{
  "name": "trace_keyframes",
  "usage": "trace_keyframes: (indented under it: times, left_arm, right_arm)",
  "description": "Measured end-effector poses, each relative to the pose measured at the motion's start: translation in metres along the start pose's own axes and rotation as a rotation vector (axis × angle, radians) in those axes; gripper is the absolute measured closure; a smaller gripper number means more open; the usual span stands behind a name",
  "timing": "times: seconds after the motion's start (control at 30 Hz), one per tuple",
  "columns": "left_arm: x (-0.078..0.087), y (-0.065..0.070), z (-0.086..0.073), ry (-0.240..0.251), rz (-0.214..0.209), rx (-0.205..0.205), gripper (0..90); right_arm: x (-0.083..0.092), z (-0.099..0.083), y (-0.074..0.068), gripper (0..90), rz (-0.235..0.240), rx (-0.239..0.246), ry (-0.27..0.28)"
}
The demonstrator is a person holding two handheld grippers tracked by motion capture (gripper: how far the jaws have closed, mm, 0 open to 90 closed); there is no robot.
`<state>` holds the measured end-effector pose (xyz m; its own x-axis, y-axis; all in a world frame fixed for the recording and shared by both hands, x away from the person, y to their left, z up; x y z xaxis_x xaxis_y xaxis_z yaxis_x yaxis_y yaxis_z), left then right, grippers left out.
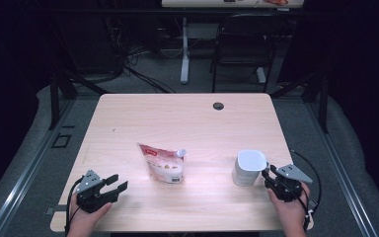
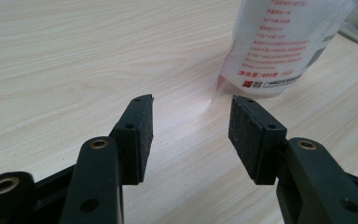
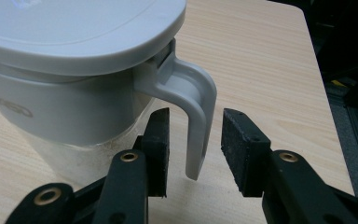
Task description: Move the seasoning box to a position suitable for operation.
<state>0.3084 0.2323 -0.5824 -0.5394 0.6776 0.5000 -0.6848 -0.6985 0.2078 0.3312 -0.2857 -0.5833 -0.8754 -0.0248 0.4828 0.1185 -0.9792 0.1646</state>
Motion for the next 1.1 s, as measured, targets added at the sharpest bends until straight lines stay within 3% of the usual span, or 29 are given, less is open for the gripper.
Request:
trace_keyframes:
  times: [0.23,0.4,0.83,0.97,1.03,1.1]
  left_arm:
    - [-0.003,-0.002,0.001,-0.007,-0.005,0.005,51.1]
    - [-0.003,-0.002,0.001,-0.005,-0.009,0.006,51.5]
    - [-0.001,-0.003,0.001,-0.001,-0.009,0.020,52.0]
    - [-0.001,-0.004,0.001,-0.002,-0.009,0.017,51.7]
    - [0.000,-0.004,0.002,-0.003,-0.007,0.018,51.7]
    - [0.000,-0.003,0.002,-0.001,-0.006,0.019,51.6]
  right_arm:
    - [-0.011,0.000,0.000,66.2,-0.007,-0.004,-0.007]
    - [-0.008,0.003,0.000,76.0,-0.009,-0.019,0.004]
    - [-0.007,0.003,-0.001,77.9,-0.016,0.006,0.000]
    - [-0.005,0.004,-0.006,81.7,0.017,-0.001,-0.012]
    - [-0.003,0.005,-0.010,82.1,0.045,0.015,-0.009]
    - [-0.002,0.006,-0.014,82.4,0.045,0.044,-0.010]
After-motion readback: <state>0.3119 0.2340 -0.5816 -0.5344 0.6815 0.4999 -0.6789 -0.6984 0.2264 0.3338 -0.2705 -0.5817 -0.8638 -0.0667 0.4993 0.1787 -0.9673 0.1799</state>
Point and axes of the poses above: each handheld gripper's, and its own axes: x roughly backward along the jaws, z roughly out of its top, y roughly to its right, the point moved 6 cm from there along -x, roughly forward along the jaws, and after that the axes turned 10 degrees about -z, right-handed, at the moved point
